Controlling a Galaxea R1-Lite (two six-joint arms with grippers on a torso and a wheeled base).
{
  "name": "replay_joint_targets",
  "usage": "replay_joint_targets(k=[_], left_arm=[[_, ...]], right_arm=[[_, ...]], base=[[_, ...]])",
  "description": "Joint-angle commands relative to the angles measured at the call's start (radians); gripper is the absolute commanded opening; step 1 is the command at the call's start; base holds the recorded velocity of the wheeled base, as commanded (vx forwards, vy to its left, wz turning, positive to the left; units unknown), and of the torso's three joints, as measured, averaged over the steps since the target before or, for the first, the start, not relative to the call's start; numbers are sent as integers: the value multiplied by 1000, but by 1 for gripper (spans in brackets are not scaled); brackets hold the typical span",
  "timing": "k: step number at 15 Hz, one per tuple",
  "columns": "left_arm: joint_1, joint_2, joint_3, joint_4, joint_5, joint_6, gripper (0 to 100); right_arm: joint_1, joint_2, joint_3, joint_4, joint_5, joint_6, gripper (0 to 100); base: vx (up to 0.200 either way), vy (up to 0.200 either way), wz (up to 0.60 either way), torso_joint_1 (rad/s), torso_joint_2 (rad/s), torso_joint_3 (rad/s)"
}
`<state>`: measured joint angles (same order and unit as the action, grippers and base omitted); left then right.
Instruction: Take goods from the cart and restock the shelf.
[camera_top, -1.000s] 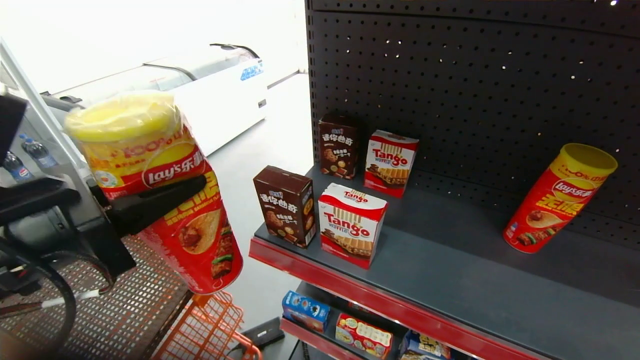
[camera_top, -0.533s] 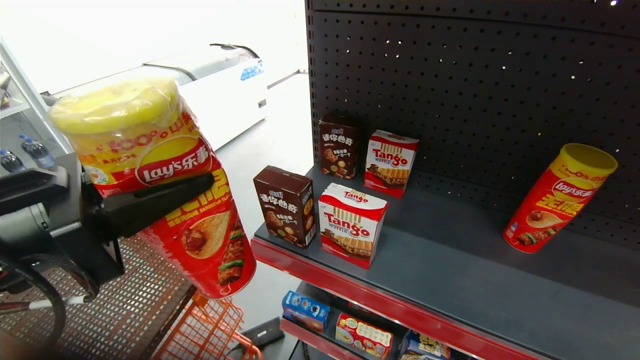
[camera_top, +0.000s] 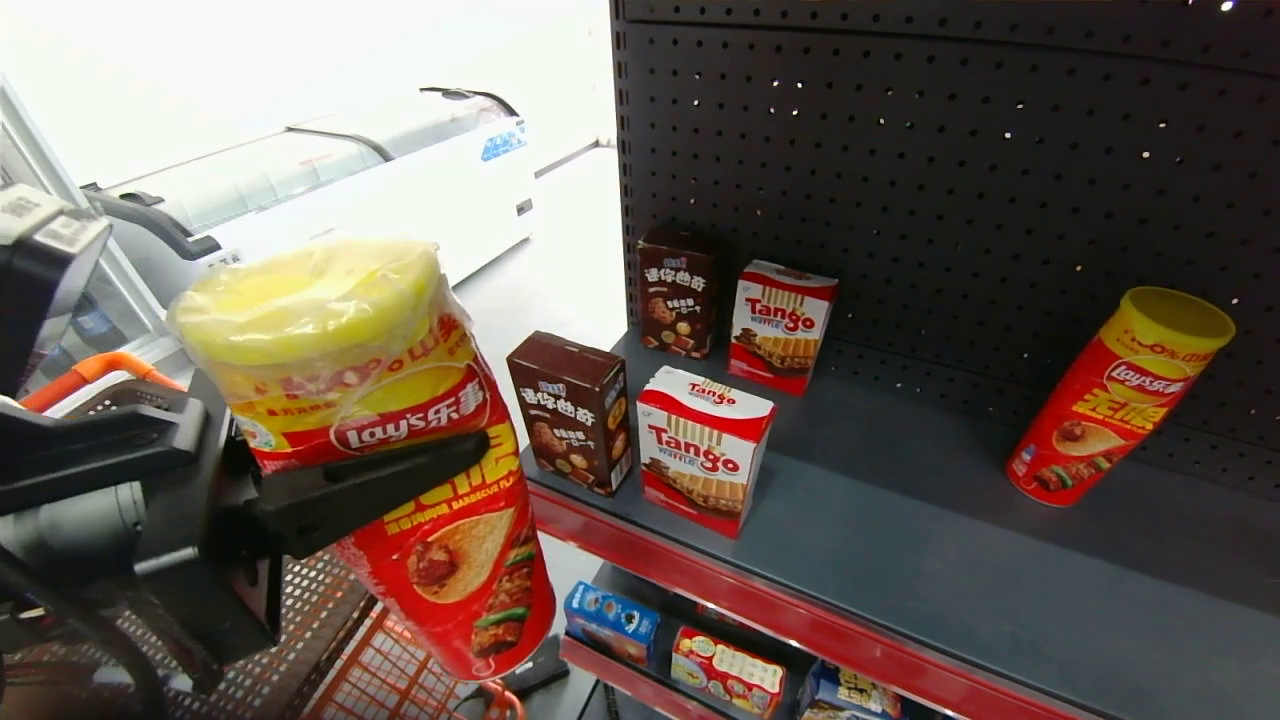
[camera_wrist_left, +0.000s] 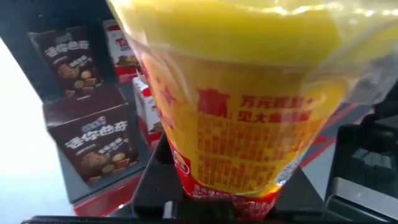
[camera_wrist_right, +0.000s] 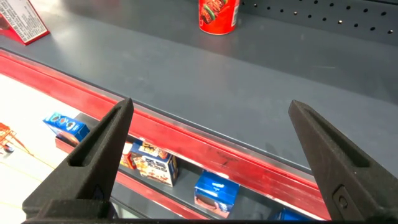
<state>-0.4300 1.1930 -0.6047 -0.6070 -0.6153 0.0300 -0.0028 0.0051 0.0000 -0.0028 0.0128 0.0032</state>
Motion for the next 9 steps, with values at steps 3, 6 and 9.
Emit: replay_joint_targets(k=[3,6,9], left_arm=[[-6,53,0,-56,-43,1,0],[-9,82,-60,-59,-113,1,0],[-21,86,-72,-57,-124,-1,0]], right_arm=[[0,1,0,0,1,-2,100],[0,1,0,0,3,-5,100],[0,1,0,0,3,-3,100]], base=[[0,0,0,0,0,0],[0,0,0,0,0,0],[0,0,-600,-2,6,1]])
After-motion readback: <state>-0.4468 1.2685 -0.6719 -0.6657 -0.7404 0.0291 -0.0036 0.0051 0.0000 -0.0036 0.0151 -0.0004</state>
